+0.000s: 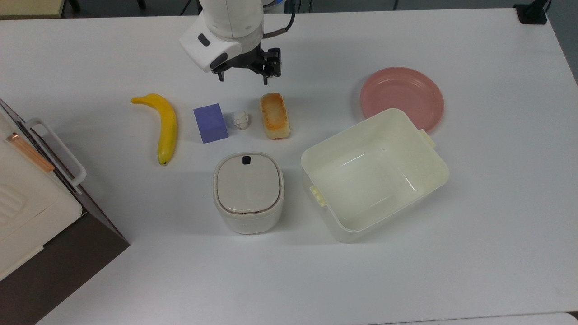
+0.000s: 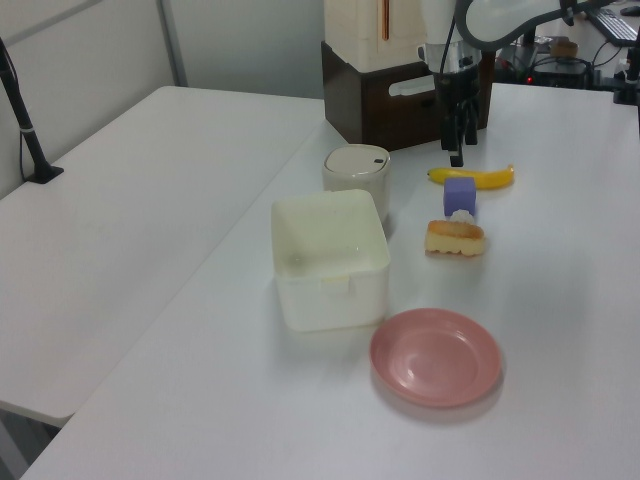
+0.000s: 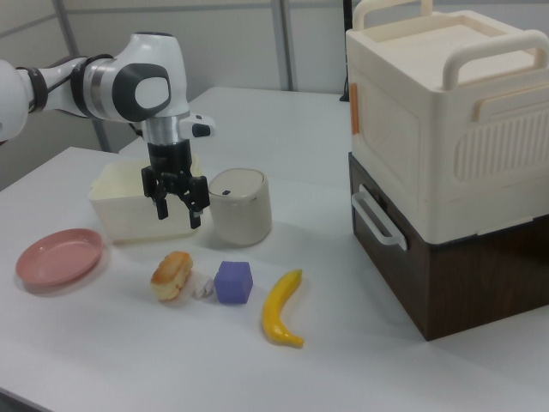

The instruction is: Open the trash can

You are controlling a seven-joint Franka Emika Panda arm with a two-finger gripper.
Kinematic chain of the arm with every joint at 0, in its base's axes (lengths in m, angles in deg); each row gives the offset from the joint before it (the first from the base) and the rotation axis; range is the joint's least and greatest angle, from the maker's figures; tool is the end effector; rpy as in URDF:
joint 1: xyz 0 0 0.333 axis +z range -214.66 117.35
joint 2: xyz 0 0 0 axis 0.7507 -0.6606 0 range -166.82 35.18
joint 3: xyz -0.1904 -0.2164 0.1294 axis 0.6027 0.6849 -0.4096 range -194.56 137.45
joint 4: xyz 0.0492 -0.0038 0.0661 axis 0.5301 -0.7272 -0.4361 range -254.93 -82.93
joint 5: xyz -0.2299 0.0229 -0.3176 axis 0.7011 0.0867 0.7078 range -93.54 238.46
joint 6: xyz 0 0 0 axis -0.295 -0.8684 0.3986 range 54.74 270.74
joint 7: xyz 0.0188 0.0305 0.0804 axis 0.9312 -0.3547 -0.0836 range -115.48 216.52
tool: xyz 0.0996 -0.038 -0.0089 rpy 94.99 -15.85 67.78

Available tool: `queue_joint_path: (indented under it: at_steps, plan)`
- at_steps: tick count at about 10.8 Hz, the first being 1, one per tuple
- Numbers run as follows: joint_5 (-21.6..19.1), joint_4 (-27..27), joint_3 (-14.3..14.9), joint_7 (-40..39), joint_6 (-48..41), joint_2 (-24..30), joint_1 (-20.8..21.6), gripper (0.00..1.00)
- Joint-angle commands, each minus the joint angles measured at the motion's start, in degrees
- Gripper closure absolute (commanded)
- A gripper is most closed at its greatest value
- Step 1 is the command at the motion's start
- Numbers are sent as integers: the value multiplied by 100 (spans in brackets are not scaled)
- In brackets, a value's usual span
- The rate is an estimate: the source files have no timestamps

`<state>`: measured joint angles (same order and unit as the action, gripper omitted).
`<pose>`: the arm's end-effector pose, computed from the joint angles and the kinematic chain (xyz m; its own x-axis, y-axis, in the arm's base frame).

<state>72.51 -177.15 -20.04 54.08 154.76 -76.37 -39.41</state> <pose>0.5973 0.0124 0.4639 0.9849 -0.0517 -0.1653 -0.0460 -0.9982 0.0381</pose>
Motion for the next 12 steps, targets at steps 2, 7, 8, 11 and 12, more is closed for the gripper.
queue_joint_path:
  at_steps: [2, 7, 8, 11, 12]
  plan:
    - [-75, -13, 27, -479, 965, 18, -1, 78]
    - [-199, 804, 36, 486, 3155, -992, 16, 94]
    - [-181, 892, 36, 523, 3445, -1133, 25, 94]
    - [-128, 998, 36, 523, 3659, -1616, 42, 94]
    - [-50, 989, 36, 506, 3659, -1696, 77, 94]
